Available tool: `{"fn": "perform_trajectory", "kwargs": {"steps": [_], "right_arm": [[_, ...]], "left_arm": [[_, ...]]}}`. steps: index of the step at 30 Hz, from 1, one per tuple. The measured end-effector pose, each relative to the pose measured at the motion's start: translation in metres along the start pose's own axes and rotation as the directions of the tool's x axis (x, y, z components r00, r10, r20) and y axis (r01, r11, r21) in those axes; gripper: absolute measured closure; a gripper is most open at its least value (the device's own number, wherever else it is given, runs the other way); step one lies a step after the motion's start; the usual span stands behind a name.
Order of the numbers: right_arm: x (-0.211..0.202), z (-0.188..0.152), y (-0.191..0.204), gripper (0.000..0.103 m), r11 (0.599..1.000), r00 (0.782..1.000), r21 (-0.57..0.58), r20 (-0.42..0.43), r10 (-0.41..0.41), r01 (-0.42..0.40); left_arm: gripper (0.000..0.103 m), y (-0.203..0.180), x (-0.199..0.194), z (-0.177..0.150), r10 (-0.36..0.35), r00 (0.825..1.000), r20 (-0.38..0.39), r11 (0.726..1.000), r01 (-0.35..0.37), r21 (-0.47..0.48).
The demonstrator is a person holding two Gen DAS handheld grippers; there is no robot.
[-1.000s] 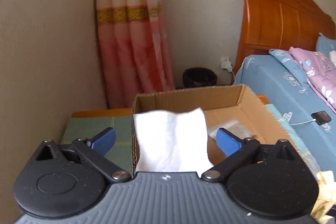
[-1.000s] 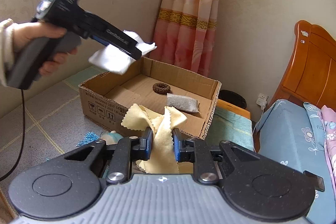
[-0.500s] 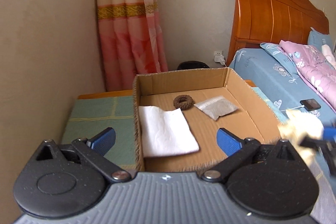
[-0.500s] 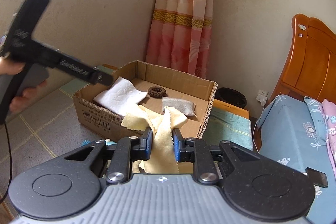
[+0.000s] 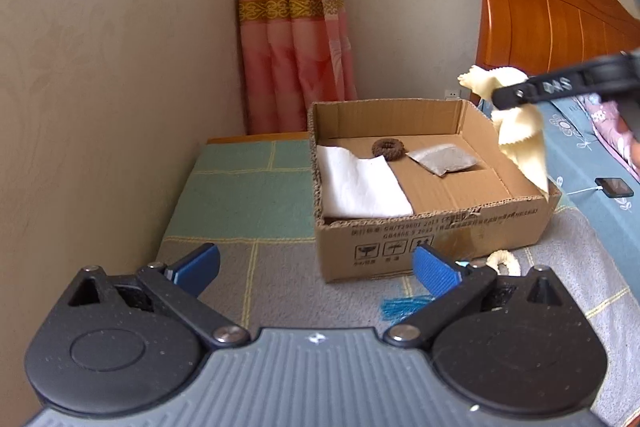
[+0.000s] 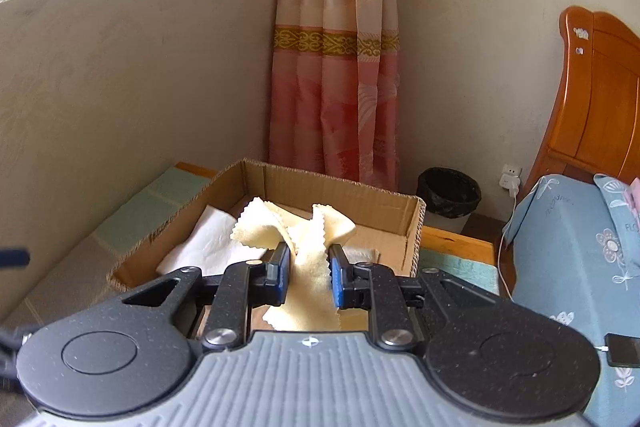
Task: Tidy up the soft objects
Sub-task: 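Lower the yellow cloth into the box and open the right tool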
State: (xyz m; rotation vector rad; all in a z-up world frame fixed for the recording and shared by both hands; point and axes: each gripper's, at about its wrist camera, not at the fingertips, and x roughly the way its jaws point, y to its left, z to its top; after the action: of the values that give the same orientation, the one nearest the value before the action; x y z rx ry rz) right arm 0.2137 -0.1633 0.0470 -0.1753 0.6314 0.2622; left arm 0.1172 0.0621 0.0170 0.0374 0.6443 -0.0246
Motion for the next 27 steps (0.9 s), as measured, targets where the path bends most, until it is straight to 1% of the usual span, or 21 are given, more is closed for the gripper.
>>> {"fn": "perform_trajectory", "kwargs": {"steps": [4,5,6,7,8,9,11,13,16,18,23,27], "right_arm": [[0.021,0.011,0.001,0.078,0.999,0.999,0.024,-0.037,-0.030,0.031],[0.024,0.012,0.001,0.073,0.999,0.998,0.030,-0.045,-0.039,0.041],[0.027,0.013,0.002,0.054,0.999,0.998,0.028,-0.054,-0.045,0.047],[0.028,0.014,0.003,0.041,0.998,0.997,0.026,-0.054,-0.058,0.059],[0.028,0.015,0.004,0.017,0.996,0.996,0.028,-0.036,-0.081,0.082],[0.025,0.014,0.004,0.001,0.995,0.995,0.031,-0.016,-0.099,0.100],[0.018,0.011,0.004,0.000,0.995,0.995,0.043,0.002,-0.095,0.095],[0.012,0.009,0.005,0.000,0.995,0.996,0.043,-0.016,-0.093,0.093],[0.000,0.003,0.011,0.000,0.993,0.993,0.012,-0.022,-0.115,0.116],[-0.007,-0.003,0.014,0.000,0.991,0.991,0.004,-0.037,-0.131,0.132],[-0.027,-0.027,0.018,0.000,0.992,0.989,0.018,-0.079,-0.127,0.128],[-0.032,-0.050,0.015,0.000,0.987,0.981,0.053,-0.131,-0.142,0.150]], "left_arm": [[0.001,0.005,-0.004,-0.002,-0.005,1.000,0.009,1.000,0.005,-0.022],[0.001,0.006,-0.005,-0.003,-0.004,1.000,0.011,1.000,0.004,-0.022],[0.001,0.005,-0.007,-0.004,-0.002,1.000,0.013,1.000,0.002,-0.021],[0.001,0.006,-0.008,-0.004,0.000,1.000,0.014,1.000,0.001,-0.020],[0.001,0.006,-0.008,-0.005,-0.001,1.000,0.015,1.000,0.002,-0.018],[0.001,0.007,-0.008,-0.006,-0.003,1.000,0.013,1.000,0.003,-0.017],[0.001,0.007,-0.009,-0.007,-0.003,1.000,0.009,1.000,0.003,-0.014],[0.001,0.007,-0.009,-0.008,0.000,1.000,0.006,1.000,0.000,-0.012],[0.001,0.007,-0.011,-0.009,0.000,1.000,0.008,1.000,0.000,-0.010],[0.001,0.007,-0.013,-0.010,-0.001,1.000,0.011,1.000,0.001,-0.010],[0.001,0.007,-0.018,-0.012,0.004,1.000,0.016,1.000,-0.003,-0.007],[0.001,0.006,-0.022,-0.015,0.004,1.000,0.015,1.000,-0.004,0.000]]}}
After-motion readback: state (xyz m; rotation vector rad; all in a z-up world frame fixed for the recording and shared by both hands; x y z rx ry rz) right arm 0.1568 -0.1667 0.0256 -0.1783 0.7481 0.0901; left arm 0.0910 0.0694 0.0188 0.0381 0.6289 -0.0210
